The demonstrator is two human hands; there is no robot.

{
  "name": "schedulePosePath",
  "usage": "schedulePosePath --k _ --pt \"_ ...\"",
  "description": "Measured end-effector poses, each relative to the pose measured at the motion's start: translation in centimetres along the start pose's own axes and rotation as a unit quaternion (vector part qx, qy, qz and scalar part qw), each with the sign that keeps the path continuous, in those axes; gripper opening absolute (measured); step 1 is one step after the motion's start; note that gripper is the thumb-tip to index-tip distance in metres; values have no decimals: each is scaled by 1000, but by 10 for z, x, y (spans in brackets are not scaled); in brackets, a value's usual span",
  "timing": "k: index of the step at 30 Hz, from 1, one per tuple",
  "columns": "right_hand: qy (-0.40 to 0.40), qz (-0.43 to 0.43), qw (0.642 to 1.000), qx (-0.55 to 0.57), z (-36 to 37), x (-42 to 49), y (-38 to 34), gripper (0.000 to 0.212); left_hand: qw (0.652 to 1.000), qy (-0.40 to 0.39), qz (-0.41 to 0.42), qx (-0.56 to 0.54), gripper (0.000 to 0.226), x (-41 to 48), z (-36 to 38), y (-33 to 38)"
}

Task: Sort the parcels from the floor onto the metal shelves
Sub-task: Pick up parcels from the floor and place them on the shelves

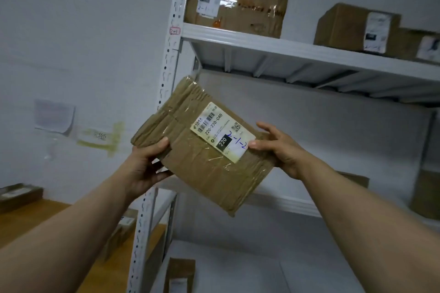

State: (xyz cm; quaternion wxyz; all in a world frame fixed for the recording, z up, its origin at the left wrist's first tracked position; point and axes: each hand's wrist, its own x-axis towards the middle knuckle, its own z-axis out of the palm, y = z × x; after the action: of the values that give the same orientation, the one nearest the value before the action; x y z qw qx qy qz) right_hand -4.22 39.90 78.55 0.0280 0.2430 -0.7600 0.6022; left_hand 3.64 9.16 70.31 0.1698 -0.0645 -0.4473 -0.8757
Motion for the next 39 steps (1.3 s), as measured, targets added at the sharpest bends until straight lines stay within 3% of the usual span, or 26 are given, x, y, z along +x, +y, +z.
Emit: schedulePosePath --k 3,7,13,18,21,30,39 --pt "78 -12 989 123 -13 -3 12 102 996 12 -6 -87 55 4 12 -16" --pt "49 28 990 128 -14 -5 38 101 987 12 -12 -157 47 12 40 -37" --pt "94 -11 981 172 -42 9 49 81 987 -36 -45 -150 34 25 90 -58" --pt "120 -63 974 182 -78 32 43 83 984 -107 -115 -89 10 42 143 -89" --pt "130 -90 968 194 -96 45 40 82 978 -144 -124 -80 10 55 179 -112" --pt "131 -139 968 160 -161 62 44 67 985 -156 -9 -77 46 93 238 -151" --pt "179 -194 963 52 -164 68 -21 48 978 -182 64 -77 18 115 259 -103"
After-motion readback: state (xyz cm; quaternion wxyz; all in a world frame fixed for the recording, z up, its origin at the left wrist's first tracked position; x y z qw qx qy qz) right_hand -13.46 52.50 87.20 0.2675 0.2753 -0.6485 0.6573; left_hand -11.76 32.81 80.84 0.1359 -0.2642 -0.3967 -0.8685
